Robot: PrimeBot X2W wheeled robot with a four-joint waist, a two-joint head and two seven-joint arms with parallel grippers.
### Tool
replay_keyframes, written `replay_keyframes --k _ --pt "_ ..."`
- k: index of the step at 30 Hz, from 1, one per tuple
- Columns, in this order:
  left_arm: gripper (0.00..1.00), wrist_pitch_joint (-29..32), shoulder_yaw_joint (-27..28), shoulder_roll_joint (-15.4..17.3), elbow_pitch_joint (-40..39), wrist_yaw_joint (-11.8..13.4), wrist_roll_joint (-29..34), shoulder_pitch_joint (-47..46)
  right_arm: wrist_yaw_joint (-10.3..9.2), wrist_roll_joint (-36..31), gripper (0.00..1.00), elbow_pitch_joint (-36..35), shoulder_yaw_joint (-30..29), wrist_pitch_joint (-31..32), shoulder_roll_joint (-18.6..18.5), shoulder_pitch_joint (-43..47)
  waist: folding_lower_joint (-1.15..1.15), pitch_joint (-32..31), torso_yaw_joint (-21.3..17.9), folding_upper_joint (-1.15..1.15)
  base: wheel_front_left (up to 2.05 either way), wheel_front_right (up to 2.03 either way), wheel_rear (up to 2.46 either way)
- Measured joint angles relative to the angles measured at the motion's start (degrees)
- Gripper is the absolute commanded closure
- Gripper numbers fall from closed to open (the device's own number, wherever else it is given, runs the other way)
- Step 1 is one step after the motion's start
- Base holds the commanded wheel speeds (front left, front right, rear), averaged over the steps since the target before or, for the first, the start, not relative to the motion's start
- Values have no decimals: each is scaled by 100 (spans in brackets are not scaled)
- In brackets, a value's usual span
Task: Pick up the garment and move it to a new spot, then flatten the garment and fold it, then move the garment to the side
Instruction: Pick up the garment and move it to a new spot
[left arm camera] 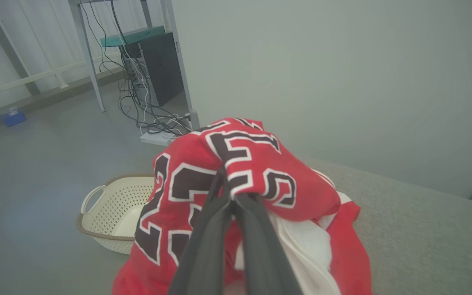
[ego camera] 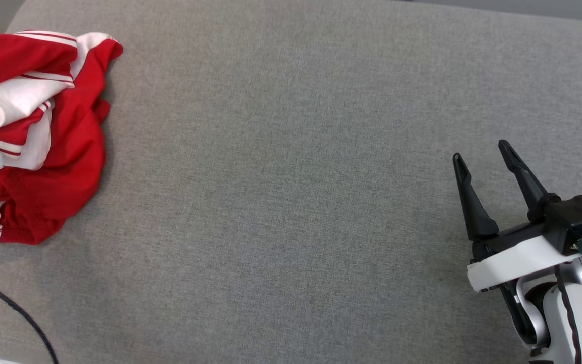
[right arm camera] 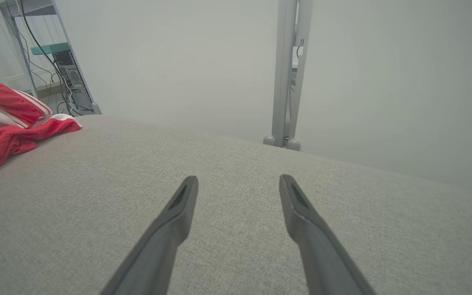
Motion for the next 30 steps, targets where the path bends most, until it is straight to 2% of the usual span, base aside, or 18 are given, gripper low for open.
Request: replay_keyframes --k 4,11,18,21,26,29,30 --pt "100 -93 -12 -193 -624 15 -31 276 0 0 0 74 -55 -68 107 18 0 -212 -38 0 0 0 0" --pt "100 -99 -208 -610 -2461 424 92 1430 0 0 0 192 -161 -226 252 56 0 -488 -326 0 0 0 0" --pt "100 443 -697 -846 -4441 778 336 2617 0 7 0 280 -256 -330 333 70 0 -622 -738 0 0 0 0" --pt "100 758 -932 -933 -5025 866 394 2954 0 58 0 321 -252 -375 352 59 0 -630 -959 0 0 0 0" --pt "100 1035 -1247 -1015 -5492 883 437 3139 0 104 0 403 -238 -486 377 20 0 -597 -1319 0 0 0 0" --pt "100 1207 -1573 -1174 -5588 793 487 3151 0 158 0 517 -202 -571 393 -2 0 -566 -1623 0 0 0 0" --pt "100 1295 -1822 -1292 -5582 719 531 3133 0 199 0 600 -209 -612 399 -20 0 -552 -1842 0 0 0 0"
